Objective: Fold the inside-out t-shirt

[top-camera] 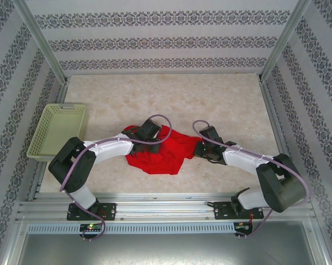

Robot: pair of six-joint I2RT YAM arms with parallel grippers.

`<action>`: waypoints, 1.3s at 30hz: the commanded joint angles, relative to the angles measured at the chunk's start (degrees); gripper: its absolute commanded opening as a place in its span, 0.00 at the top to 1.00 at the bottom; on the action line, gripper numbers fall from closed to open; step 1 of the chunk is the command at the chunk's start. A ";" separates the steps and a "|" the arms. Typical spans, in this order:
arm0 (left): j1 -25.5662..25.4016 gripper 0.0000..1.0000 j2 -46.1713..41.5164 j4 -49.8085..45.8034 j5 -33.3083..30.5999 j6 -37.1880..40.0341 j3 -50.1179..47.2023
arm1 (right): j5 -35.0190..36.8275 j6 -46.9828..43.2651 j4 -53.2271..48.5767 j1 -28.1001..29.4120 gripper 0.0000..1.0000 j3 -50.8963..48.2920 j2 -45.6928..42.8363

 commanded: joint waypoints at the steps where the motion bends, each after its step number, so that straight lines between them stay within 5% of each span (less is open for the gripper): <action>1: 0.51 1.00 -1.50 -4.02 -6.99 -1.69 0.21 | 6.85 -1.83 -6.19 0.96 1.00 2.13 -3.47; 11: 1.66 1.00 -2.21 -10.15 -24.74 -3.10 1.29 | 13.92 -4.39 -19.58 2.08 1.00 4.69 -16.16; 17: 1.59 1.00 -4.68 -6.67 -20.40 -0.57 0.28 | 15.06 -4.68 -22.46 1.94 1.00 4.74 -17.19; 20: -1.66 0.91 -7.39 -2.99 -15.59 4.46 -1.19 | 14.54 -4.50 -21.78 1.46 1.00 4.40 -15.56; 27: -6.36 0.49 -18.98 3.64 -2.11 10.38 -7.78 | 14.01 -4.34 -23.35 -0.96 1.00 5.65 -13.57; 32: 0.42 0.28 -22.99 -0.04 -6.04 5.40 -6.03 | 15.95 -2.83 -23.70 -4.42 1.00 4.03 -19.38; 36: 9.34 0.24 -16.95 -9.95 -9.82 -1.21 0.12 | 16.00 -3.09 -24.56 -7.51 1.00 3.54 -23.03; 39: 10.64 0.22 -12.26 -11.16 -7.31 0.41 2.37 | 16.10 -4.01 -25.05 -8.17 1.00 3.63 -22.88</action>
